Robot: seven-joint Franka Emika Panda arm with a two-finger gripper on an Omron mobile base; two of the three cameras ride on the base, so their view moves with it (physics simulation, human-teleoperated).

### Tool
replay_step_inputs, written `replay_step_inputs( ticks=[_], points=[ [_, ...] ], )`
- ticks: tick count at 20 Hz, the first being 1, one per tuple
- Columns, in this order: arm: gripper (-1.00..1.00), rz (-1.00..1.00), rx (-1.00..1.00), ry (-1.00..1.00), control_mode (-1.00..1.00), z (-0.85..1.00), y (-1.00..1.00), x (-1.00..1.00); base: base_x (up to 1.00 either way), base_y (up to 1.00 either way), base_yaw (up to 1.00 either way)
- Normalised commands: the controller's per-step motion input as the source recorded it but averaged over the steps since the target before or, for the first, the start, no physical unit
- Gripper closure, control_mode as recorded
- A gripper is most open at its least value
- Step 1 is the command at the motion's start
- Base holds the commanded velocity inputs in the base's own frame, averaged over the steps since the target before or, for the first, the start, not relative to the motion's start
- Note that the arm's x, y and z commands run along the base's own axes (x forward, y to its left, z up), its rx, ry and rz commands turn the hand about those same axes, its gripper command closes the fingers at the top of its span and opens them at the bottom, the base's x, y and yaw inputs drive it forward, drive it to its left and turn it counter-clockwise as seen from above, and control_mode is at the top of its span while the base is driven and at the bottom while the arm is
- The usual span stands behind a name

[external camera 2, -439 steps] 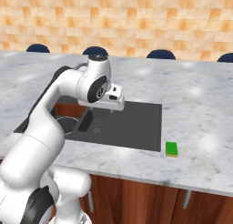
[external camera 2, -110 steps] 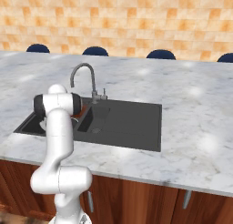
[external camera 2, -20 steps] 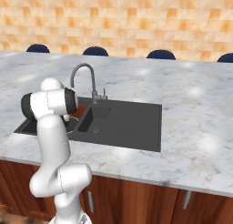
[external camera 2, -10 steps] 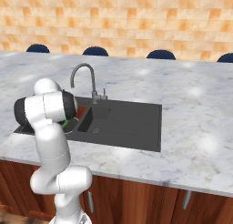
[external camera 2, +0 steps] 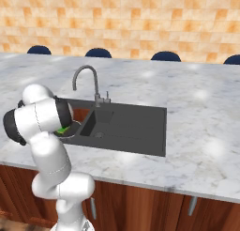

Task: Pick the pan and sponge and place them into the sink. Then turn on the water.

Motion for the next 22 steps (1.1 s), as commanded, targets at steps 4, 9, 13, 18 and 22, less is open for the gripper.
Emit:
replay_step_inputs(
  ticks=[4, 9, 13, 18, 22],
  points=[
    [-1.0, 0.01, -0.14, -0.16, -1.0, 0.28, -0.16, -0.29, 0.0, 0.0, 0.0],
    [-1.0, 0.0, -0.11, -0.07, -1.0, 0.28, -0.36, -0.32, 0.0, 0.0, 0.0],
    [-1.0, 0.01, -0.09, -0.02, -1.0, 0.28, -0.46, -0.28, 0.0, 0.0, 0.0],
    [-1.0, 0.05, -0.08, 0.02, -1.0, 0.3, -0.32, -0.13, 0.0, 0.0, 0.0],
    [-1.0, 0.08, -0.08, 0.03, -1.0, 0.21, -0.32, -0.01, 0.0, 0.0, 0.0]
  ],
)
